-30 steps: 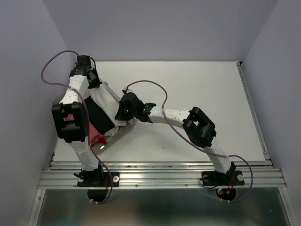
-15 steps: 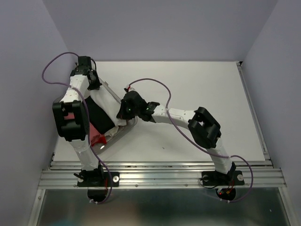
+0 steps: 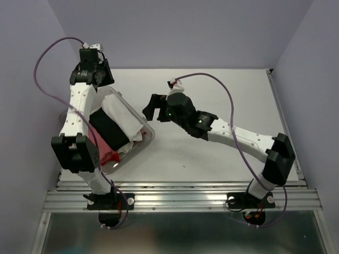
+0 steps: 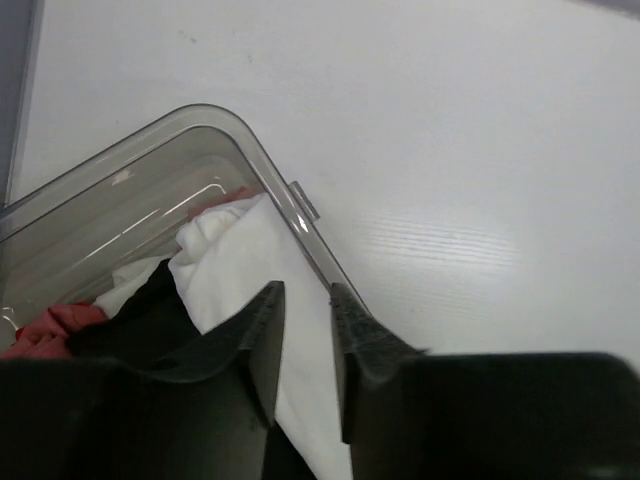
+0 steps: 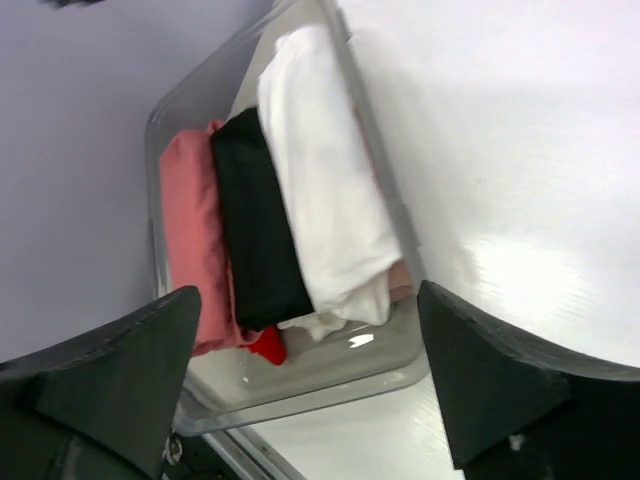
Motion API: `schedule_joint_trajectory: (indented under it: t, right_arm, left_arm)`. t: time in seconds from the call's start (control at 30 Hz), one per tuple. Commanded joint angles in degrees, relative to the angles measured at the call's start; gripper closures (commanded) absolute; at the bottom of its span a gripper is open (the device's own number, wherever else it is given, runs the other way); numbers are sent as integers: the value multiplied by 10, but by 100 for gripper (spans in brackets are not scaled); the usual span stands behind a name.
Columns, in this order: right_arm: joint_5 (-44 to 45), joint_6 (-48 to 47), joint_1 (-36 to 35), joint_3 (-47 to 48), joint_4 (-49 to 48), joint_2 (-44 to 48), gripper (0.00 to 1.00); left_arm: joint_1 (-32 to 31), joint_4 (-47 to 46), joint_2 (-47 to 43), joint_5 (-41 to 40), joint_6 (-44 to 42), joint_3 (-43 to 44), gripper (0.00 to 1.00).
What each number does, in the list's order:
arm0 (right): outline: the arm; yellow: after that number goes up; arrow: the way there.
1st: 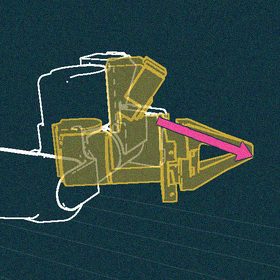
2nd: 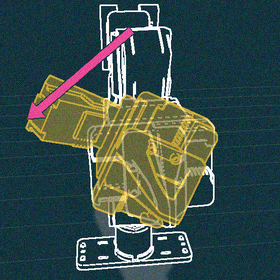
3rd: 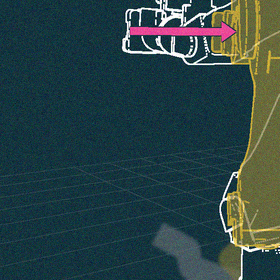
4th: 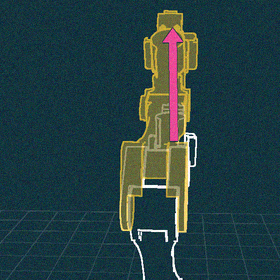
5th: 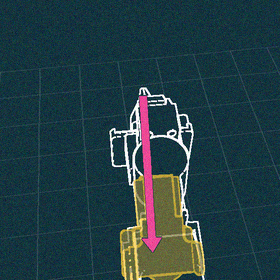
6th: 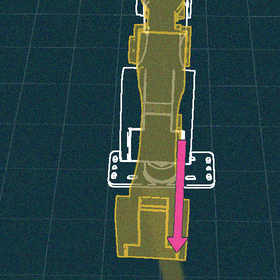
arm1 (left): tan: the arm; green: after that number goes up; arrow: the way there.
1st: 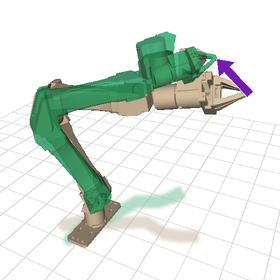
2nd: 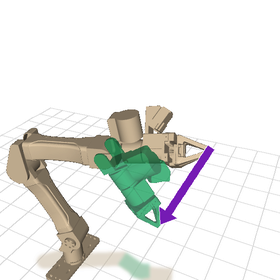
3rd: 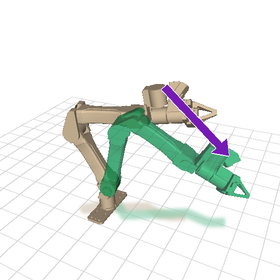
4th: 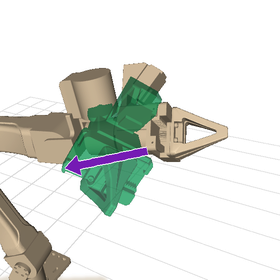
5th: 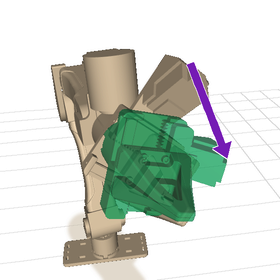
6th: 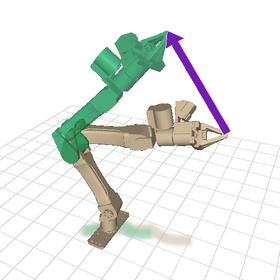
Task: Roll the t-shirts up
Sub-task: Reset both arms
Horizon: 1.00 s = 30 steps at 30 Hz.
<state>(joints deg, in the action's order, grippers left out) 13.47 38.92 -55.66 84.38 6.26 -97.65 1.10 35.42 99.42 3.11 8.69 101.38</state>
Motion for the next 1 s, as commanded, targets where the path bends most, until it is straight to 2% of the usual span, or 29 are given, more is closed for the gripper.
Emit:
schedule_joint_trajectory:
  t: [0.0, 0.1, 0.2, 0.43, 0.63, 0.97]
  right_arm:
    - [177, -48, 25, -73, 37, 89, 1]
    - [267, -63, 44, -136, 80, 166, 0]
    - [326, -60, 84, -200, 128, 244, 0]
    - [316, -31, 232, -323, 190, 409, 0]
    - [296, 8, 251, -343, 229, 421, 0]
    - [310, 28, 251, -342, 249, 400, 0]
  left_arm:
    - [-14, -23, -128, 35, -1, -34, 56]
    - [-47, -80, -209, 75, 9, -127, 45]
    - [-72, -125, -284, 108, 29, -213, 40]
    - [-127, -145, -395, 87, 61, -325, 38]
    - [-155, -152, -467, 81, 89, -368, 37]
    - [-175, -157, -474, 79, 101, -417, 37]
